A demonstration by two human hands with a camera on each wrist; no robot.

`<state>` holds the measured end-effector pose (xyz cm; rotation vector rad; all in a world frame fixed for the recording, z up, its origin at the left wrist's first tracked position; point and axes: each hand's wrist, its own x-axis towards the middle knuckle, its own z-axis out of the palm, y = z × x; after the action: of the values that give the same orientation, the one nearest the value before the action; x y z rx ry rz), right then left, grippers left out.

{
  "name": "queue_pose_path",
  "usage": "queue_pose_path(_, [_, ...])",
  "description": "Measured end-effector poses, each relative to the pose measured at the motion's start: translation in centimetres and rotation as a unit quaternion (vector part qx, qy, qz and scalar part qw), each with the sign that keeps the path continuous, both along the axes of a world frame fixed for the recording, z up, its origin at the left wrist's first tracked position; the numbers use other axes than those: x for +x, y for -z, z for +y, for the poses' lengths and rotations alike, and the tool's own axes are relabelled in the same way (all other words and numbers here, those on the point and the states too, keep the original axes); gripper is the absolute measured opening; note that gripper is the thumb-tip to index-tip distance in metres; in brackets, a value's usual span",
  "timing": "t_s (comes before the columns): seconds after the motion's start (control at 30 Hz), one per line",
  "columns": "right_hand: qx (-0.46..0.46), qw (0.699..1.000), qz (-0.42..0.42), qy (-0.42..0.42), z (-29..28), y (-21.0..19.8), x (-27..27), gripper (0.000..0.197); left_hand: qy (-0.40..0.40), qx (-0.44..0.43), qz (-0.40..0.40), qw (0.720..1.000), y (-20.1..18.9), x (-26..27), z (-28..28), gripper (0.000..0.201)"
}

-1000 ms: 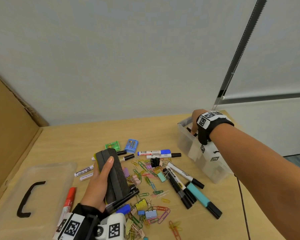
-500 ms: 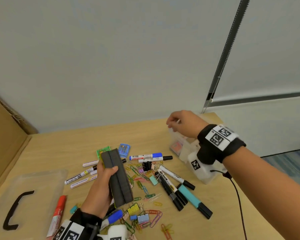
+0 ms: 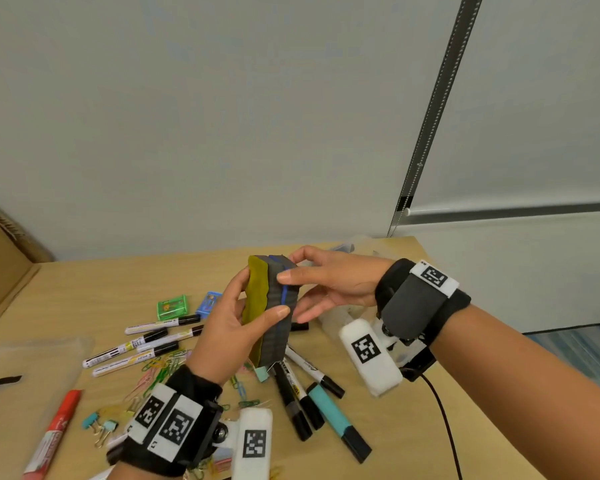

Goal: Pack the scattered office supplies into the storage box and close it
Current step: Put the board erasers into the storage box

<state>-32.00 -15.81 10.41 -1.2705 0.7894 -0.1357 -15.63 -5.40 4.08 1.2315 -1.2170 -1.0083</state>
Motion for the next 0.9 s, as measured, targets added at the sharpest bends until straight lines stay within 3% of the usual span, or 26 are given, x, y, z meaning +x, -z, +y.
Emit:
queue_pose_path(0.17, [-0.021, 1.000, -0.012, -0.015, -1.6, -0.2, -1.1, 0.048, -0.028, 0.003, 0.040, 0.999, -0.5, -1.1, -0.4, 0.048])
queue_pose_path(0.3, [-0.204, 0.976, 0.064, 0.042, -2.6, -0.3, -1.7, 0.049, -0.063, 0.016, 0.040, 0.997, 0.0, -0.3, -0.5, 0.039])
queue_pose_path(0.43, [-0.422, 0.885, 0.115, 0.157, -4.7, -1.9, -3.4, 0.041, -0.088, 0.039, 0.032, 0.995, 1.0, 0.8, -0.3, 0.040])
queue_pose_path(0.53, [-0.544, 0.796, 0.210, 0.159, -5.9, -2.1, -4.1, 0.040, -0.089, 0.053, 0.029, 0.994, 1.3, 1.2, 0.0, 0.040])
queue_pose_path(0.63, [-0.555, 0.760, 0.321, 0.107, -6.1, -1.1, -3.5, 0.038, -0.080, 0.063, 0.035, 0.994, 1.6, 1.1, 0.0, 0.040])
queue_pose_path(0.73, [-0.531, 0.765, 0.349, 0.102, -6.9, -0.4, -2.6, 0.036, -0.076, 0.069, 0.059, 0.993, 1.6, 0.9, 0.1, 0.041])
queue_pose_path(0.83, [-0.533, 0.769, 0.334, 0.115, -7.7, -0.8, -1.8, 0.035, -0.065, 0.068, 0.058, 0.994, 2.1, 1.4, 0.1, 0.072])
queue_pose_path(0.9, [-0.554, 0.750, 0.344, 0.113, -7.6, -0.8, -1.6, 0.036, -0.064, 0.061, 0.061, 0.994, 2.4, 1.8, 0.1, 0.078])
